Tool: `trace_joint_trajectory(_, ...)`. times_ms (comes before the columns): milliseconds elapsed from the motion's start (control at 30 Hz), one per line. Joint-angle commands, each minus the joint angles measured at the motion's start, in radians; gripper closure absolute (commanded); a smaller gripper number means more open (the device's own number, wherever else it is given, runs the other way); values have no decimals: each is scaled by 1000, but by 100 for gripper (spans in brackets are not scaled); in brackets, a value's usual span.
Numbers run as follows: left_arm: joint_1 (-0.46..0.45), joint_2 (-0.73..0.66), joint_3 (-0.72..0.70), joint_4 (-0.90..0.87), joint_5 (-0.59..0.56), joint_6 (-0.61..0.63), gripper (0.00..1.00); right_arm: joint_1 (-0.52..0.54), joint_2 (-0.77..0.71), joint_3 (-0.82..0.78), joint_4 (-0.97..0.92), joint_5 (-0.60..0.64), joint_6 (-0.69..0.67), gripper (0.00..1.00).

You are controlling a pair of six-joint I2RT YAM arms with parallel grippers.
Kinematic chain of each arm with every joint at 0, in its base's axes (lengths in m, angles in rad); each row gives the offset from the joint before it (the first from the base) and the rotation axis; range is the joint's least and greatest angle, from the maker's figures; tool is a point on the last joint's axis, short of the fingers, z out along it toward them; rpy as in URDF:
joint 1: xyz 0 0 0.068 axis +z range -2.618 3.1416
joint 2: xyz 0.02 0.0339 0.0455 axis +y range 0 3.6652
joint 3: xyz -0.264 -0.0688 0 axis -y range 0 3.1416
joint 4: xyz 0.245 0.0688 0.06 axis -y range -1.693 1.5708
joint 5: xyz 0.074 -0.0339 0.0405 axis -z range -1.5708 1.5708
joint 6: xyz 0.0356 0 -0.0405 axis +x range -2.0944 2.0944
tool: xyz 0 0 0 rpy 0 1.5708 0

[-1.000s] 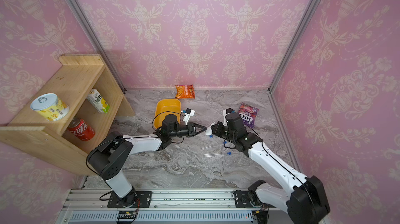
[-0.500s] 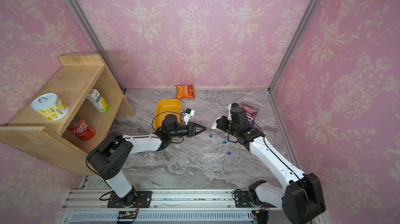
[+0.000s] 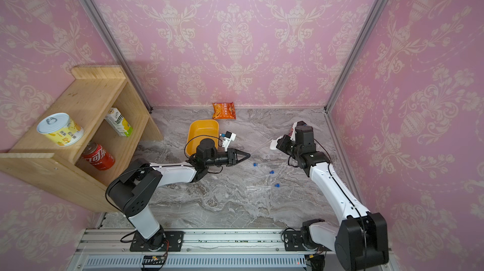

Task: Wipe the exteriors of test tubes
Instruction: Wipe the dirt from the test tube.

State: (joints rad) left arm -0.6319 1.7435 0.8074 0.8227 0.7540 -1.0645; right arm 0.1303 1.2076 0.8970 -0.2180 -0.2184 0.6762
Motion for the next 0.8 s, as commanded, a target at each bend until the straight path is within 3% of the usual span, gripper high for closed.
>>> trace_joint_trajectory(0,-9,14,-13,18,31,-9,80,-8,33,78,-20,-26,-71,100)
trace_joint_trajectory(167,-11,19,-14,2,36,1,81,-8,122,219,-138,-50,-194,100)
trace_joint_trajectory(433,-14,9,2,-83,38,58,80,5,220,330,-231,-64,-232,100)
trace_joint_trajectory(767,-15,-17,19,-182,28,126,80,103,327,422,-366,-14,-306,100)
